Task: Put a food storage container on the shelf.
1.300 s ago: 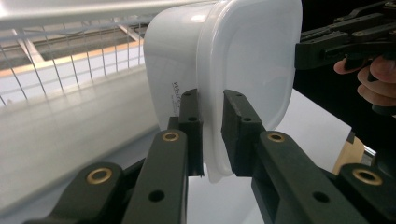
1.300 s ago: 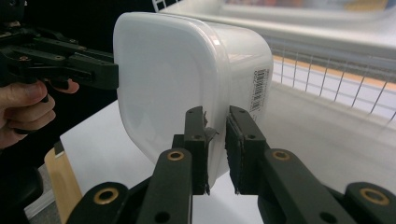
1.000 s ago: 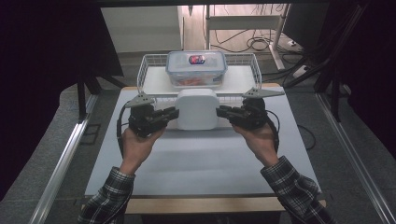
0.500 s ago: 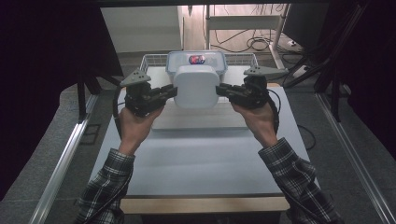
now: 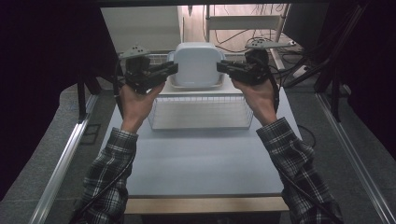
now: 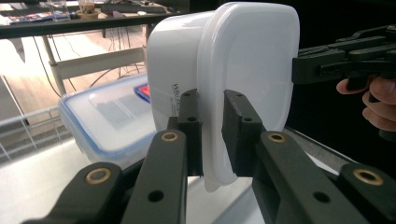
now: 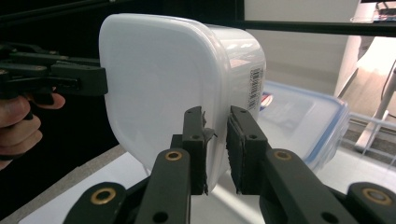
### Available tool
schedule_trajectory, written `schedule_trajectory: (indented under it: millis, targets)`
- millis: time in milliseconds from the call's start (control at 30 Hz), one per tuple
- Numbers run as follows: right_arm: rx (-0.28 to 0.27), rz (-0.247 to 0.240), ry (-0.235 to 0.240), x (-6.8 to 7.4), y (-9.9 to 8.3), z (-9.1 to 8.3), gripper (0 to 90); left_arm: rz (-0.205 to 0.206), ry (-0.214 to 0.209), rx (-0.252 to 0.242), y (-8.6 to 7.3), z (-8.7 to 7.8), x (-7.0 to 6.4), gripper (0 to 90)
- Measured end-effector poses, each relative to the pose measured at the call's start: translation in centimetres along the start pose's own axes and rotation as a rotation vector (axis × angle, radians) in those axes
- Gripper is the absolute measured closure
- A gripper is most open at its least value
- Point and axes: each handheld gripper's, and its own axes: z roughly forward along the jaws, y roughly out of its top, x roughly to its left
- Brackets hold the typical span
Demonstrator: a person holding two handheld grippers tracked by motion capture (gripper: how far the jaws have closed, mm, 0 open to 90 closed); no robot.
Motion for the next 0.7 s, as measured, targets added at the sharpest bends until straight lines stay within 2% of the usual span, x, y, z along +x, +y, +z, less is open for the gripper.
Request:
schedule_trajectory:
  millis: [200, 433, 600, 700]
  targets:
    - [-0.015, -0.005, -0.033, -0.6, 1.0, 1.1, 77.3, -0.024, 0.007, -0.024, 0.3, 1.1, 1.1, 78.2]
    - [-0.014, 0.018, -0.046, -1.6, 1.3, 2.2, 76.7, -0.047, 0.005, -0.015, 0.6, 2.0, 1.9, 77.9]
    - [-0.019, 0.035, -0.059, -2.1, 1.5, 2.7, 75.8, -0.051, 0.008, -0.009, 0.8, 2.6, 2.2, 76.7]
    - [-0.022, 0.044, -0.063, -2.2, 1.6, 2.8, 75.2, -0.036, 0.020, -0.007, 0.9, 2.8, 2.1, 75.5]
